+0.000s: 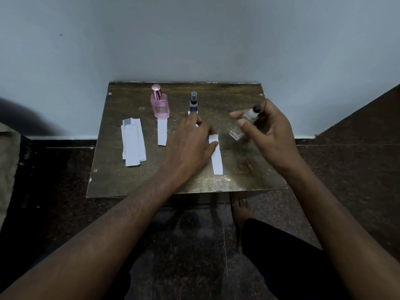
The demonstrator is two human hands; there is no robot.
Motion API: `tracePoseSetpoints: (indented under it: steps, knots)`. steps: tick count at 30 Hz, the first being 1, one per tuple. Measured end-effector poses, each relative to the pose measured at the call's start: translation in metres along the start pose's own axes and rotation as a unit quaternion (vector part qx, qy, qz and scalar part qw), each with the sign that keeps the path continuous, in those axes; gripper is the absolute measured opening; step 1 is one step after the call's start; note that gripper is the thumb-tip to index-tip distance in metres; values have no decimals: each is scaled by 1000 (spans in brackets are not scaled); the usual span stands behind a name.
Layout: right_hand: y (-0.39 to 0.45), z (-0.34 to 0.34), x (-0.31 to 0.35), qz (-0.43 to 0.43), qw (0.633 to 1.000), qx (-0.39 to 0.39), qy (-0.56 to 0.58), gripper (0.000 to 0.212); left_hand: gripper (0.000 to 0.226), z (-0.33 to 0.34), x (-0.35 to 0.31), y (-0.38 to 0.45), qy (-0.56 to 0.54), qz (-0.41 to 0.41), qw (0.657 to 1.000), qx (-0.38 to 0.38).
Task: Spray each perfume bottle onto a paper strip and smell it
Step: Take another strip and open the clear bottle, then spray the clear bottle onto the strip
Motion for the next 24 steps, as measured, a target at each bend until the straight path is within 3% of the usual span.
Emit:
tracePoseSetpoints:
  steps: [4,8,11,14,18,24]
  knots:
    - [3,12,10,71,958,-22,277,5,22,0,1,1,20,24,999,-13]
    - [2,26,11,118,920,-6,373,7,15,-1,6,1,-10,18,1000,-6]
    - [1,30,13,120,914,12,387,8,14,-5,9,3,-46,6,999,2]
    - [-1,31,20,117,925,-4,361,24,11,-6,12,3,-86,-1,996,5]
    - [-15,37,25,120,956,-23,266,14,14,-10,15,-10,-120,-17,993,14]
    - [-37,55,50,128,955,-47,262,21,19,-31,24,-50,-147,-66,986,-37]
Point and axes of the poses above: each hand's wrist, its own y-axis towards the middle knuckle, its own z-axis out of the palm, x = y × z, the point moved 1 cm from there along y, towards the middle knuckle, and after that the axes turned 9 degrees about -z, right-handed, at the moved point
